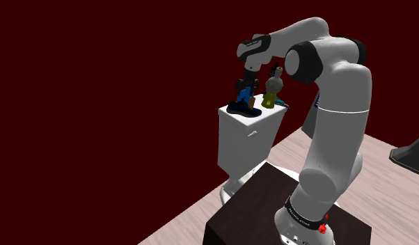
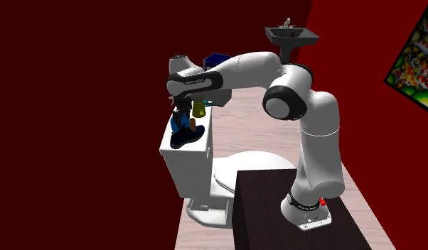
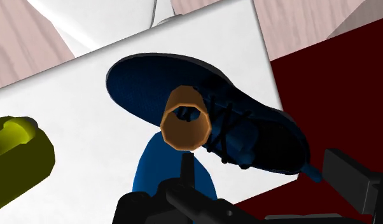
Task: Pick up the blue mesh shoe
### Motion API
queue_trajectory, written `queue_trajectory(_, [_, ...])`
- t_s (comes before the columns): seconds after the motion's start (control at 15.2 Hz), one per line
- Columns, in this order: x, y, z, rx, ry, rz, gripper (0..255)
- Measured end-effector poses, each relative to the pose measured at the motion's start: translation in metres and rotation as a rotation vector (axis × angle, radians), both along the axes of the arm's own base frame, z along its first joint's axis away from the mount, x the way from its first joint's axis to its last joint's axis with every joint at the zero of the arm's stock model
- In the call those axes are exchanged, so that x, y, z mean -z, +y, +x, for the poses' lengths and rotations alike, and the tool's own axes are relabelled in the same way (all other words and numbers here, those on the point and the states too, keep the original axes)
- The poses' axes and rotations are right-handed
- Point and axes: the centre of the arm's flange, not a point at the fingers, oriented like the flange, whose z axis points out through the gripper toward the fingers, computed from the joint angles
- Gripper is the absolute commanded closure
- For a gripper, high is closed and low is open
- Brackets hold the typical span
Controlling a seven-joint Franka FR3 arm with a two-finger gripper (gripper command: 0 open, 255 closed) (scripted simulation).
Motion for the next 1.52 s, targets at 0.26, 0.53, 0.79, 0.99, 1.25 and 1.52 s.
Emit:
queue_trajectory(0.26, [0.018,0.001,0.000,0.000,-0.001,-0.001,255])
queue_trajectory(0.53, [0.018,0.001,0.000,0.001,-0.002,-0.002,255])
queue_trajectory(0.79, [0.018,0.000,-0.001,0.002,-0.002,-0.002,255])
queue_trajectory(0.99, [0.016,0.000,-0.001,0.001,-0.002,-0.002,255])
queue_trajectory(1.25, [0.000,0.002,-0.001,0.000,0.000,0.000,255])
queue_trajectory(1.52, [-0.021,0.002,0.000,0.000,0.000,0.000,255])
